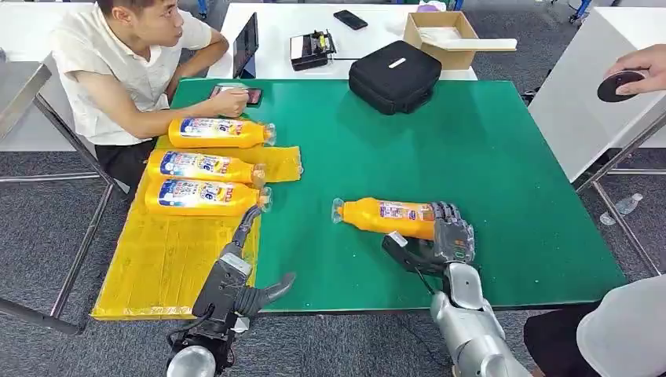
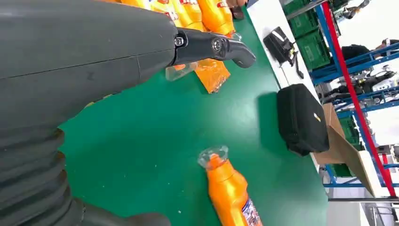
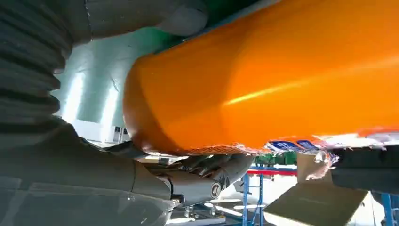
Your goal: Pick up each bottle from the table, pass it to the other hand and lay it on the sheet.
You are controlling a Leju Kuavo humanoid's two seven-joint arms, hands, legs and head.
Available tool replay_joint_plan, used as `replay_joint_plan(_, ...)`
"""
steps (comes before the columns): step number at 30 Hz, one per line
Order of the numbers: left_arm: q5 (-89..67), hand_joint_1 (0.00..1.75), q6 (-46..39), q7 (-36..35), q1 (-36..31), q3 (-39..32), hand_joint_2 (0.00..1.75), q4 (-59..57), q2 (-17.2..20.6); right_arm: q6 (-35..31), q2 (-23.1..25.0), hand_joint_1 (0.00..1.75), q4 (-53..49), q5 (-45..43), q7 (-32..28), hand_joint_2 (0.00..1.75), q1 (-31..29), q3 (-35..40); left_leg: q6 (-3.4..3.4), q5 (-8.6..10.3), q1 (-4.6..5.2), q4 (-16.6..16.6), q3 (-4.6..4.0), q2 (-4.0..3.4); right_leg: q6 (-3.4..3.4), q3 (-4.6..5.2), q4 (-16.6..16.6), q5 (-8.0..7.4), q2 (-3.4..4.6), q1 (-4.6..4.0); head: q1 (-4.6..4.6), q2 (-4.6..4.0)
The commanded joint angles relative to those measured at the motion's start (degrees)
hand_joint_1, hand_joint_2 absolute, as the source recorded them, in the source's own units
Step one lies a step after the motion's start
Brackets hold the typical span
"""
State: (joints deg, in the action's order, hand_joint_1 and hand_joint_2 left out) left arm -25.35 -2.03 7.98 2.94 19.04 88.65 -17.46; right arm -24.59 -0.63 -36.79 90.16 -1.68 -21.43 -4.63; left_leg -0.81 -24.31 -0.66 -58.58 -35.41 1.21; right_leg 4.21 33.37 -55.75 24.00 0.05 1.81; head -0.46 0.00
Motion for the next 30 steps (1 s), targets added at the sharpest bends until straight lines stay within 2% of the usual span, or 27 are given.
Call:
replay_joint_plan(1,0.67,0.00,0.29,-0.07,-1.37,2.22,1.75,-4.13,-2.54,1.88,-1.10,1.75,8.93,-0.92,-1.53,1.75,-0.34,-2.59,0.00,0.01,-0.06,0.03,0.11,0.12,-0.17,-0.19,0.09,0.03,-0.20,-0.09,0.00,0.00)
replay_joint_plan(5,0.86,0.00,0.34,0.01,-1.39,2.09,1.75,-4.07,-2.54,2.27,-1.23,1.75,9.36,-0.71,-2.00,1.75,-0.52,-3.17,0.00,-0.01,-0.06,0.02,0.15,0.14,-0.15,-0.12,0.08,0.04,-0.21,-0.09,-0.02,0.00)
replay_joint_plan(8,1.96,0.00,0.13,0.80,-1.10,1.88,1.75,-3.46,-2.54,2.24,-0.64,1.75,8.88,-2.96,-5.12,1.75,-0.23,-5.03,-0.01,-0.02,-0.06,0.03,0.21,0.13,-0.17,-0.18,0.10,0.05,-0.21,-0.10,-0.02,0.00)
replay_joint_plan(12,1.96,0.00,0.13,0.80,-1.10,1.88,1.75,-3.46,-2.54,2.24,-0.64,1.75,8.88,-2.96,-5.12,1.75,-0.23,-5.03,-0.01,-0.03,-0.05,0.03,0.26,0.12,-0.16,-0.22,0.08,0.06,-0.19,-0.09,0.00,0.00)
replay_joint_plan(14,2.65,0.00,-0.31,1.14,-1.10,1.81,1.75,-3.23,-2.54,2.48,-0.06,1.75,7.77,-5.86,-8.23,1.75,0.08,-6.73,0.00,-0.03,-0.06,0.04,0.27,0.12,-0.19,-0.26,0.09,0.06,-0.21,-0.10,0.00,0.00)
replay_joint_plan(19,5.72,0.00,-2.17,3.48,-0.77,1.57,1.75,-2.24,-2.54,9.53,2.47,1.75,0.02,-23.48,-23.42,1.75,2.22,-12.51,0.00,-0.03,-0.06,0.03,0.26,0.09,-0.22,-0.27,0.07,0.07,-0.19,-0.11,0.00,0.00)
replay_joint_plan(23,6.02,0.00,-2.88,4.68,-0.54,1.91,1.75,-1.38,-2.54,10.78,3.35,1.75,-4.73,-28.31,-26.41,1.75,3.71,-11.90,0.01,-0.08,-0.08,0.00,0.24,-0.07,-0.20,-0.68,0.04,0.04,-0.05,-0.13,0.00,0.00)
replay_joint_plan(30,11.58,0.00,-1.10,3.78,-0.74,1.57,1.75,-3.85,-2.54,13.50,3.58,1.75,-7.71,-33.90,-28.95,1.75,4.19,-10.04,0.00,-0.03,-0.03,0.00,0.14,-0.12,-0.14,-0.56,0.00,0.02,-0.09,-0.08,0.00,0.00)
